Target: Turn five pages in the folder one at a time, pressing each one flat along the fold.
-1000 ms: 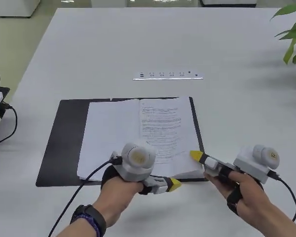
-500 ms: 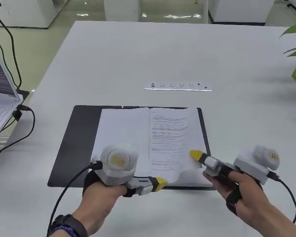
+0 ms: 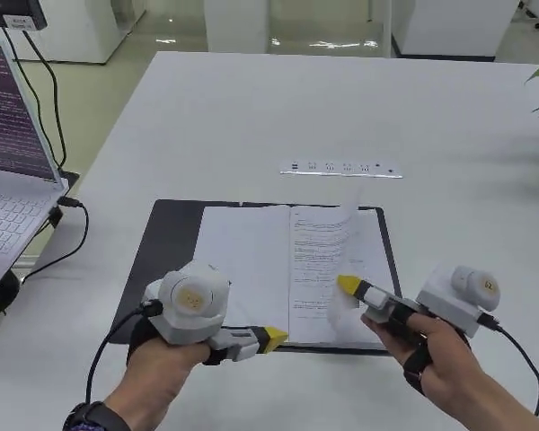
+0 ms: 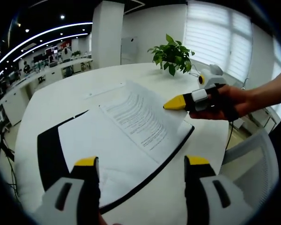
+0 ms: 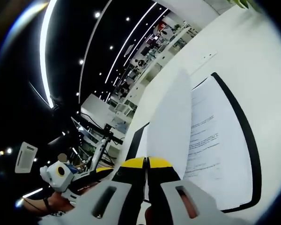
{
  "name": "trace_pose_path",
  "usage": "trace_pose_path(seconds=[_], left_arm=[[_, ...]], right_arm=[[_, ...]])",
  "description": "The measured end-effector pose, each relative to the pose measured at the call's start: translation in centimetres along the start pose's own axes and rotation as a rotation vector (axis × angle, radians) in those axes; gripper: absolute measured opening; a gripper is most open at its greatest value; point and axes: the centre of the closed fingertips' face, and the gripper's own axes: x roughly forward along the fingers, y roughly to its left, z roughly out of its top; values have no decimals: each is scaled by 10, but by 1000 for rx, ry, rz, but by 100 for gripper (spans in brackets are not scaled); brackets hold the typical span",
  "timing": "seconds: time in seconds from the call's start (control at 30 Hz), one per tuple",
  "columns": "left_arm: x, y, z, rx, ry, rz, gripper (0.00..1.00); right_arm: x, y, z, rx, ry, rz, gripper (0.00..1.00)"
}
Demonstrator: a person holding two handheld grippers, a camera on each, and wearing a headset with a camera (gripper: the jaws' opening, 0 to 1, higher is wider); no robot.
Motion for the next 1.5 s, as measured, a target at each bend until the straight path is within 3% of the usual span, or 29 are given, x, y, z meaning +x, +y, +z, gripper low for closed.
trace_pose_path(seconds=[0.17, 0.47, 0.87, 1.07, 1.23, 1.5], left_arm=[[-15, 13, -6, 1, -7, 27, 74], [-43, 35, -17, -18, -15, 69, 74], [-69, 51, -22, -55, -43, 97, 74], [-81, 67, -17, -84, -75, 125, 74], [-86, 73, -18, -88, -80, 134, 74], [-90, 78, -29, -111, -67, 133, 74]], right_arm=[[9, 11, -5, 3, -22, 19, 0], [26, 32, -19, -12, -17, 28, 0], [51, 57, -45, -29, 25, 47, 0], [67, 71, -59, -1, 30, 66, 0], [83, 83, -78, -12, 88, 79, 0], [103, 85, -103, 10, 137, 72, 0]])
